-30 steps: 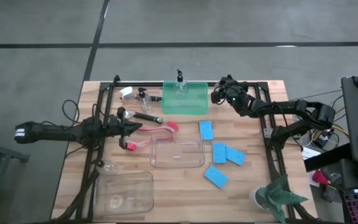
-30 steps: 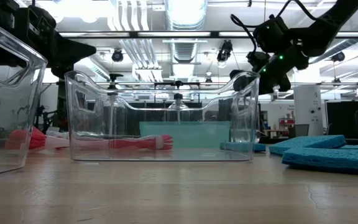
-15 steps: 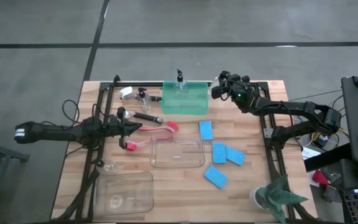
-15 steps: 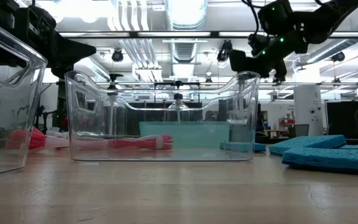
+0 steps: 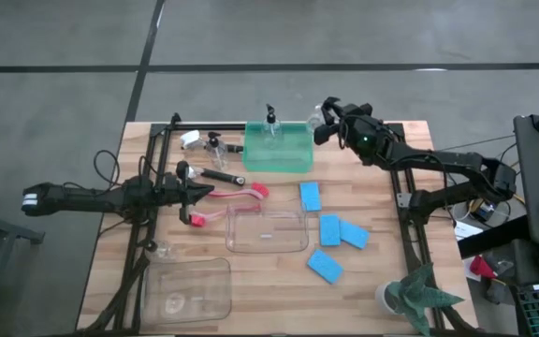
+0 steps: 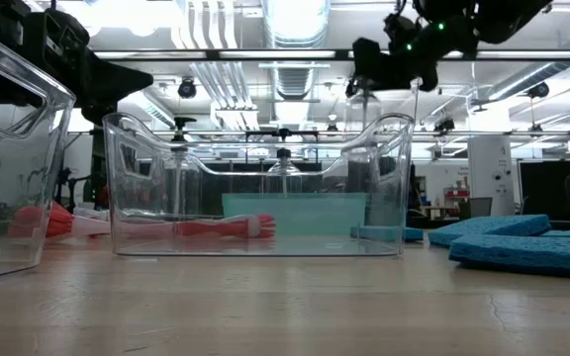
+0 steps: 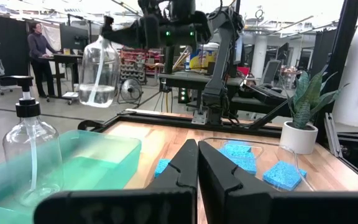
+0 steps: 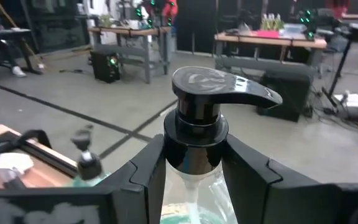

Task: Pick & Place Kitchen Sink Supplies
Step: Put the transparent soap dispenser into the green bin

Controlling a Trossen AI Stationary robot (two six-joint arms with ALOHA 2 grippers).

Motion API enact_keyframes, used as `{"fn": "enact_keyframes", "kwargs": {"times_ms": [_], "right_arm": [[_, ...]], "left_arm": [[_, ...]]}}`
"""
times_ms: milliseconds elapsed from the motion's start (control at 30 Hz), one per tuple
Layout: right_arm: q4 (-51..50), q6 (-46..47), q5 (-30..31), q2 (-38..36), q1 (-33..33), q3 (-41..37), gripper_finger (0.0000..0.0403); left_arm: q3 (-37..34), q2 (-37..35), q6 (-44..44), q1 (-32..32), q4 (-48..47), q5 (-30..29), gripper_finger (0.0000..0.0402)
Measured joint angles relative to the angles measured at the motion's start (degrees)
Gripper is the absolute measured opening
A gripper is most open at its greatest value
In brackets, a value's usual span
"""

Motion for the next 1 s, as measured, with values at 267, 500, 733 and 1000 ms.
{"fn": "enact_keyframes", "kwargs": {"times_ms": [267, 500, 733, 1000], "right_arm": [[-2.9, 2.6, -8.4, 4.6, 0.3, 5.4, 0.0129], [-3.5, 3.9, -8.8, 12.3, 0.2, 7.9, 0.0129], [-0.7, 4.7, -8.8, 18.2, -0.6, 9.9, 0.0130], [-0.8, 6.5, -8.4, 21.7, -2.7, 9.7, 0.0130]], "left_arm": [[0.0, 0.0, 0.0, 0.0, 0.0, 0.0, 0.0007], [0.0, 0.0, 0.0, 0.0, 0.0, 0.0, 0.0007], [0.0, 0.0, 0.0, 0.0, 0.0, 0.0, 0.0007], [0.0, 0.0, 0.0, 0.0, 0.0, 0.0, 0.0007]]}}
